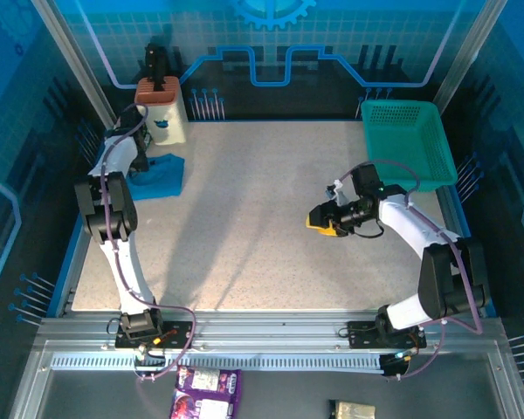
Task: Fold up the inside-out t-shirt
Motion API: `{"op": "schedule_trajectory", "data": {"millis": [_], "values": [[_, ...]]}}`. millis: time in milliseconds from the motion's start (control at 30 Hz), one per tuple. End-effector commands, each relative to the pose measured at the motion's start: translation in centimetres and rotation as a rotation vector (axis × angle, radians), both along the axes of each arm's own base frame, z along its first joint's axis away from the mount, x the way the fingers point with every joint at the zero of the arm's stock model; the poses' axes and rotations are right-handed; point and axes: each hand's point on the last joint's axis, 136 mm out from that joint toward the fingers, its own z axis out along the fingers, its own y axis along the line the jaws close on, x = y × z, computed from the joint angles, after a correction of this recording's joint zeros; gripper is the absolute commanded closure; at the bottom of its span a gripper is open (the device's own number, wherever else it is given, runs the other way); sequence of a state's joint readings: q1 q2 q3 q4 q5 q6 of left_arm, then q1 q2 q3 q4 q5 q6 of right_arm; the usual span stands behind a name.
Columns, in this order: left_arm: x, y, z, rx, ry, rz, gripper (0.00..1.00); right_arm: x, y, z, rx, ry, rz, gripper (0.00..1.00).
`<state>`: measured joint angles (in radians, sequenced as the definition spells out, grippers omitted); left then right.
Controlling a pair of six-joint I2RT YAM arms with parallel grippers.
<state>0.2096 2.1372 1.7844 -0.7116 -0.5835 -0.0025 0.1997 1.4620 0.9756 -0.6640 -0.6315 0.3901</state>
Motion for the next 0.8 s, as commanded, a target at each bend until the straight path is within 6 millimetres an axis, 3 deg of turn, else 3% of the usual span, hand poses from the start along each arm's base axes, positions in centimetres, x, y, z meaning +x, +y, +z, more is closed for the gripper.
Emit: {"op": "schedule_trajectory", "data": {"millis": [0, 33, 167, 300, 433, 600, 767], "values": [[0.1, -3.8, 4.4, -0.099, -0.182, -0.014, 0.01, 1.8, -2.9, 0.1, -0.224, -0.127, -0.062, 0.15], [-0.3, -4.8, 4.9, -0.116, -0.207, -0.018, 0.01, 2.6, -3.8, 0.0, -0.278, -0.165, -0.092, 0.00], [-1.6, -10.3, 5.8, -0.239, -0.318, -0.101, 0.01, 5.4, -7.5, 0.2, -0.502, -0.279, -0.185, 0.00], [-3.2, -14.2, 5.1, -0.414, -0.492, -0.207, 0.01, 8.0, -11.3, 0.9, -0.735, -0.470, -0.258, 0.00], [-5.1, -15.7, 4.1, -0.386, -0.625, -0.347, 0.02, 9.6, -14.2, 0.9, -0.908, -0.646, -0.309, 0.00], [-7.0, -16.0, 3.2, -0.300, -0.773, -0.431, 0.01, 10.7, -14.6, 2.1, -0.892, -1.013, -0.416, 0.00], [-7.2, -17.0, 0.2, -0.348, -0.771, -0.484, 0.01, 10.9, -15.4, 1.4, -0.844, -1.147, -0.480, 0.00]]}}
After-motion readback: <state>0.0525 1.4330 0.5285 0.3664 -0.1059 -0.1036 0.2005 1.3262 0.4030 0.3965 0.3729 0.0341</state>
